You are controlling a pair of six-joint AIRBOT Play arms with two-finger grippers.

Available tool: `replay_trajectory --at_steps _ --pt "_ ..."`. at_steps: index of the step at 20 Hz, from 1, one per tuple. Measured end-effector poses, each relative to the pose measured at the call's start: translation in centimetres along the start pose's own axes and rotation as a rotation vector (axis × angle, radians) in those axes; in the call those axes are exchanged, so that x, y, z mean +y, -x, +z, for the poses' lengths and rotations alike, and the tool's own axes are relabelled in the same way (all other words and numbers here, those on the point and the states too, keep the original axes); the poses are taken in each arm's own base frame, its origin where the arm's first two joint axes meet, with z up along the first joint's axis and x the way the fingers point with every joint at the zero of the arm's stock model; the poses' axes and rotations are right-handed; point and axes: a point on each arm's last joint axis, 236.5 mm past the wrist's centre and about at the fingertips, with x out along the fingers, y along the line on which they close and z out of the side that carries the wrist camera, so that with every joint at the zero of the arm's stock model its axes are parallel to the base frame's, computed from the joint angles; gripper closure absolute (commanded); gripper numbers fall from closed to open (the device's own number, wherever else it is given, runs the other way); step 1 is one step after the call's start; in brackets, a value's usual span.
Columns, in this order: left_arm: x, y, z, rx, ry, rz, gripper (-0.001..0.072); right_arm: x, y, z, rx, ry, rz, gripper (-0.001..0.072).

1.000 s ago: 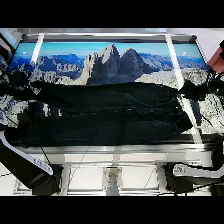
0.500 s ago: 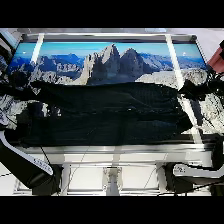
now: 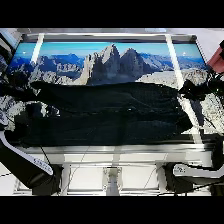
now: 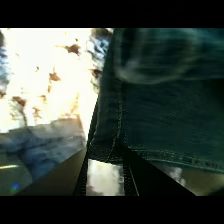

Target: Fold the clothes and pants, and hang the long-sleeved shirts on hangers.

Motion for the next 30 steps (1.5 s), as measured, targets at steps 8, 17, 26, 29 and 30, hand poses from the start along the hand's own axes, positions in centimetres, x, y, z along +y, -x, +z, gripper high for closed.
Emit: replay_trajectory --at_steps 8,17,26,29,30 --pt "-3.5 -1.7 1.0 0.026 -0.111 -0.018 0.0486 0.0 0.0 0.0 0.000 -0.001 0.001 0.0309" --pt "-3.2 -2.7 0.6 0.062 -0.115 0.014 0.0680 0.0 0.0 -0.1 0.006 0.000 0.002 0.0309" --pt "-1.9 5.0 -0.9 0.027 -0.087 0.070 0.0681 0.1 0.1 -1.1 0.045 0.001 0.006 0.0310" --pt "-0.8 10.9 -1.7 -0.054 -0.036 0.133 0.0681 0.2 0.1 -1.2 0.051 0.001 0.006 0.0310" --pt "-0.6 12.5 -2.1 -0.077 -0.009 0.144 0.0681 0.1 0.1 -1.2 0.052 0.001 0.005 0.0310"
